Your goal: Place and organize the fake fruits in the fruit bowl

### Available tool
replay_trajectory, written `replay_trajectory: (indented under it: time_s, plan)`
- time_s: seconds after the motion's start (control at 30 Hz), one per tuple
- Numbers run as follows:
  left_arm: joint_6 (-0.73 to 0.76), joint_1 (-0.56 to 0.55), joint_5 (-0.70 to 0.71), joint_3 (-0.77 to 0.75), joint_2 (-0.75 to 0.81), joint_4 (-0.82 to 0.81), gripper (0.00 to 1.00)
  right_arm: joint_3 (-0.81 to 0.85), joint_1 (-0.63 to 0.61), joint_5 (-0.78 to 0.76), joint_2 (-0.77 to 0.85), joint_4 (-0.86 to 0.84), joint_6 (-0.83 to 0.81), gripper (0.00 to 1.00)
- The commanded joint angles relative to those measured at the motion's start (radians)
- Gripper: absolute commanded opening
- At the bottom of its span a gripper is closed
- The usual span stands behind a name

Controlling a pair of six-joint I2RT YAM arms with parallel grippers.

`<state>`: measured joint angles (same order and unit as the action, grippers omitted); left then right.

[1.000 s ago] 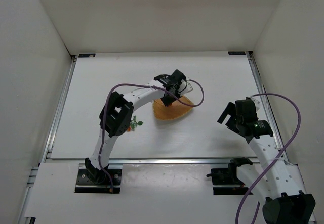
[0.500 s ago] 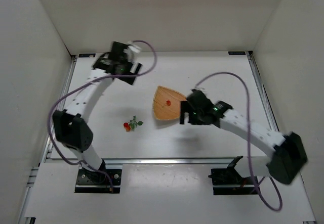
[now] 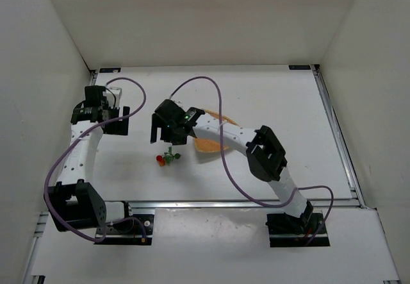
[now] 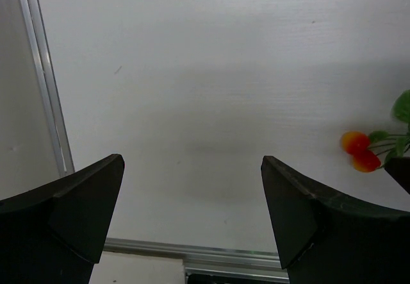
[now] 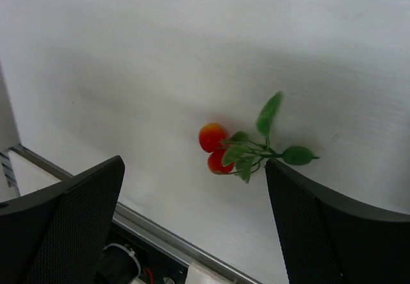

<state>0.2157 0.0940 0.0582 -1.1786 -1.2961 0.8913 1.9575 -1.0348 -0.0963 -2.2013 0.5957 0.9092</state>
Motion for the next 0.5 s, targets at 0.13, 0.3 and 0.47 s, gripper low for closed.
replay_trajectory:
  time_s: [0.13,0.3,0.47]
  plan:
    - [-0.003,0.058,-0.061,0.068,0.063,-0.012,1.0,-0.031,0.025,0.072,-0.063,0.079,0.186,0.91]
    - [-0.004,0.058,-0.061,0.068,0.04,-0.012,1.0,-0.061,0.016,0.109,-0.072,0.069,0.21,0.88]
    - [-0.013,0.058,-0.083,0.068,0.02,-0.012,1.0,-0.1,0.025,0.13,-0.107,0.069,0.325,0.82]
